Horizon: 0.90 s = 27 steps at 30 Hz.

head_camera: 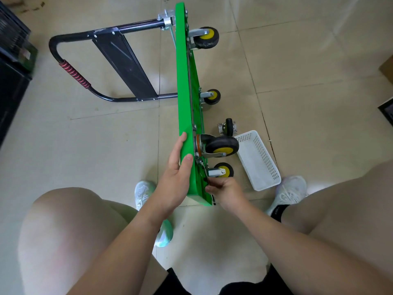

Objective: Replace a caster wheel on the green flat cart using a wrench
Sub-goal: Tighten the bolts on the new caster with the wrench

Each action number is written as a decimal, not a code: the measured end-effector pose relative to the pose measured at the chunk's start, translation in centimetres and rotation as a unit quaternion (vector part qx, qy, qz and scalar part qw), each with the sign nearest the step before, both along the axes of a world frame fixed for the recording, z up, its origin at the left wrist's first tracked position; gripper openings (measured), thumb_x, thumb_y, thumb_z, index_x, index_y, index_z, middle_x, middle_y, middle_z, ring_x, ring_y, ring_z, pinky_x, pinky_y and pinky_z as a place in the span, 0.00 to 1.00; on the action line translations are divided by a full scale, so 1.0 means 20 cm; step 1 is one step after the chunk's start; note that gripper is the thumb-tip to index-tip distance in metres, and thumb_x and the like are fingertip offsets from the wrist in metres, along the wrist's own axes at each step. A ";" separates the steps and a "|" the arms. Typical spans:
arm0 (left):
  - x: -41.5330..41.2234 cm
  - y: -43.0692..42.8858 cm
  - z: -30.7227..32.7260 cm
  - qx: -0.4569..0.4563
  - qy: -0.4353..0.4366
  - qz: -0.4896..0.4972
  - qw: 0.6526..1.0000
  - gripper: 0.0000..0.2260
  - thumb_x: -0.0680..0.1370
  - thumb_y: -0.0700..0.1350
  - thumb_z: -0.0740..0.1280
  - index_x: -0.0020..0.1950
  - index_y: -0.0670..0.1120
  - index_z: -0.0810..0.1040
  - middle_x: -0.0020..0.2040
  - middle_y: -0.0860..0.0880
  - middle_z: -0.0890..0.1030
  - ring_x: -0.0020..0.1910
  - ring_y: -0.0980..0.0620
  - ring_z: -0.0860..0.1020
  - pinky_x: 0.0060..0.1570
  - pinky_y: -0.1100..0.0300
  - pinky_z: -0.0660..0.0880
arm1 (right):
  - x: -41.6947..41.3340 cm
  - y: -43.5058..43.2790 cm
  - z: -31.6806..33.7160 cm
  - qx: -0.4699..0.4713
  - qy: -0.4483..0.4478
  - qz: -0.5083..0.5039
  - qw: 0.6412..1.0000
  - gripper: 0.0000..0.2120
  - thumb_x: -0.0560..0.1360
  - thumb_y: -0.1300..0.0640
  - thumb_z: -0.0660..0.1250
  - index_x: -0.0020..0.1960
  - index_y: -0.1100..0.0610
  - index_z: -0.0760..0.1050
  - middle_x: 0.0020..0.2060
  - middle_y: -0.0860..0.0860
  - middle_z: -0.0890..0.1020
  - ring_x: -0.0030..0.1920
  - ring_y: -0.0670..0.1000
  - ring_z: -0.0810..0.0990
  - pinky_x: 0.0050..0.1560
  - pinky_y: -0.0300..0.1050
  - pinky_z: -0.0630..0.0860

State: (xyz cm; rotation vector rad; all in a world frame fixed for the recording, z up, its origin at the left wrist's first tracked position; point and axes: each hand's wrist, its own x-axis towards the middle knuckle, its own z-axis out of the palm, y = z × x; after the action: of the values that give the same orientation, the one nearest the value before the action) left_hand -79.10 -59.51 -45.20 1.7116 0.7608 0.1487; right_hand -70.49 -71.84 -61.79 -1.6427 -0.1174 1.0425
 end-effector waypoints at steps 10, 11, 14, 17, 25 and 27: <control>0.00 0.00 -0.01 0.001 0.002 -0.008 1.000 0.22 0.88 0.51 0.55 0.79 0.71 0.58 0.80 0.62 0.62 0.78 0.59 0.64 0.80 0.50 0.62 | 0.01 -0.01 0.00 -0.017 -0.035 -0.014 0.999 0.14 0.74 0.64 0.74 0.58 0.53 0.84 0.52 0.46 0.86 0.55 0.49 0.83 0.68 0.53 0.74; 0.00 0.00 -0.01 -0.001 0.002 -0.008 1.000 0.22 0.88 0.51 0.55 0.79 0.72 0.58 0.80 0.61 0.62 0.78 0.59 0.64 0.80 0.49 0.62 | 0.01 0.00 0.01 -0.015 -0.029 -0.018 0.999 0.14 0.74 0.64 0.74 0.58 0.52 0.84 0.52 0.46 0.86 0.56 0.49 0.83 0.68 0.52 0.74; 0.00 0.00 0.00 -0.004 -0.001 -0.005 1.000 0.22 0.88 0.50 0.55 0.80 0.69 0.58 0.80 0.62 0.62 0.78 0.61 0.64 0.80 0.51 0.61 | 0.02 0.02 0.01 -0.008 -0.017 -0.018 1.000 0.15 0.73 0.64 0.75 0.57 0.51 0.84 0.52 0.47 0.86 0.57 0.51 0.83 0.69 0.54 0.74; 0.00 0.00 0.00 -0.007 0.000 -0.003 1.000 0.22 0.88 0.49 0.55 0.80 0.68 0.58 0.79 0.63 0.63 0.77 0.63 0.64 0.80 0.52 0.60 | 0.01 0.02 0.03 -0.012 -0.008 -0.010 1.000 0.16 0.72 0.65 0.76 0.58 0.53 0.84 0.51 0.48 0.87 0.55 0.50 0.84 0.68 0.54 0.75; 0.00 0.00 0.01 -0.009 -0.005 -0.013 1.000 0.22 0.88 0.53 0.55 0.79 0.71 0.57 0.79 0.62 0.64 0.75 0.63 0.67 0.79 0.51 0.64 | -0.05 -0.03 0.19 -0.009 -0.070 -0.004 0.997 0.13 0.71 0.61 0.78 0.46 0.43 0.84 0.40 0.50 0.87 0.44 0.52 0.86 0.52 0.51 0.83; 0.00 0.00 0.00 -0.017 -0.008 -0.009 1.000 0.22 0.88 0.53 0.55 0.79 0.71 0.58 0.79 0.61 0.65 0.77 0.58 0.67 0.79 0.50 0.63 | -0.06 -0.05 0.25 0.008 -0.067 -0.008 0.998 0.11 0.72 0.62 0.77 0.49 0.47 0.86 0.40 0.50 0.88 0.43 0.51 0.87 0.50 0.49 0.83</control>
State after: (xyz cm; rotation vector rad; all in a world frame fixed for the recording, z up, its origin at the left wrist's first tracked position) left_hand -79.20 -59.51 -45.17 1.6827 0.7324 0.1375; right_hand -71.78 -72.93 -56.70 -1.6965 -0.1997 0.9160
